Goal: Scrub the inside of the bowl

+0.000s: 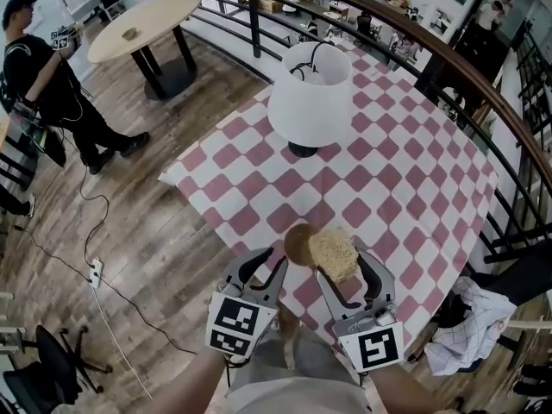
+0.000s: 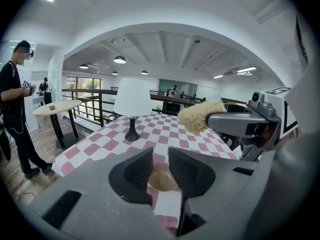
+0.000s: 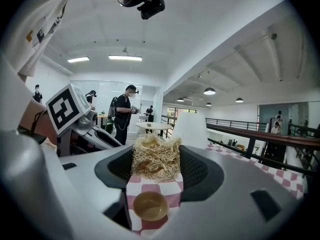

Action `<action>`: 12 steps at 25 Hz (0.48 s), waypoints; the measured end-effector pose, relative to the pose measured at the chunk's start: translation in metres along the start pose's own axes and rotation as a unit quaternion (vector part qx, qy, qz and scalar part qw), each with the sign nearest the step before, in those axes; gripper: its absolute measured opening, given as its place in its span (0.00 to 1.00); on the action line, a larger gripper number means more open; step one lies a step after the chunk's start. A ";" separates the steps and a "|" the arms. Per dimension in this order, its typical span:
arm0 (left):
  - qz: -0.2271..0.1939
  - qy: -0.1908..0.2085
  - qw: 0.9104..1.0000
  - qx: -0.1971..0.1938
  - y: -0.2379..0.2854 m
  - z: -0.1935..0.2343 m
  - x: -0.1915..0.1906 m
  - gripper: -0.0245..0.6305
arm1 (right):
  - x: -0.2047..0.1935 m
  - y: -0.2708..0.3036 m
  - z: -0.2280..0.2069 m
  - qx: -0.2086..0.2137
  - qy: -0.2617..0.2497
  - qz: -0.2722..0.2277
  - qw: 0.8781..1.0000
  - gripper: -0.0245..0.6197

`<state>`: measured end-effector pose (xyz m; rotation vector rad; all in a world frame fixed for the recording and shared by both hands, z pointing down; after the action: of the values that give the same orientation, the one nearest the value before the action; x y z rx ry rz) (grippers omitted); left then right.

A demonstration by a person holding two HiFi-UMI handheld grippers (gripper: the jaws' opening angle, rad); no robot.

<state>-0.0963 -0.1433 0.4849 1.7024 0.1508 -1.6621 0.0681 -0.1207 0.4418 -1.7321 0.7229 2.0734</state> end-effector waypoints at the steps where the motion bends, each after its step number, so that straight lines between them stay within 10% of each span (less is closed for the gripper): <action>1: 0.007 0.002 1.000 0.001 0.007 0.002 -0.005 0.20 | -0.004 0.004 -0.001 0.002 -0.009 -0.007 1.000 0.42; 12: 0.095 -0.063 0.993 0.011 0.057 0.026 -0.069 0.20 | -0.055 0.027 -0.001 0.004 0.012 0.043 0.999 0.42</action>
<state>-0.0968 -0.1714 0.5742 1.5714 -0.0870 -1.6275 0.0647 -0.1403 0.4995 -1.7522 0.8260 2.1061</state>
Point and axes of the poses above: the fingertips, and each gripper's own axes: y forward along the fingers, z to its left, x out of its top, the point moved 7 cm from there along -y, backward along the fingers, and after that the axes turned 4 degrees about -z, right-handed, at the moved point
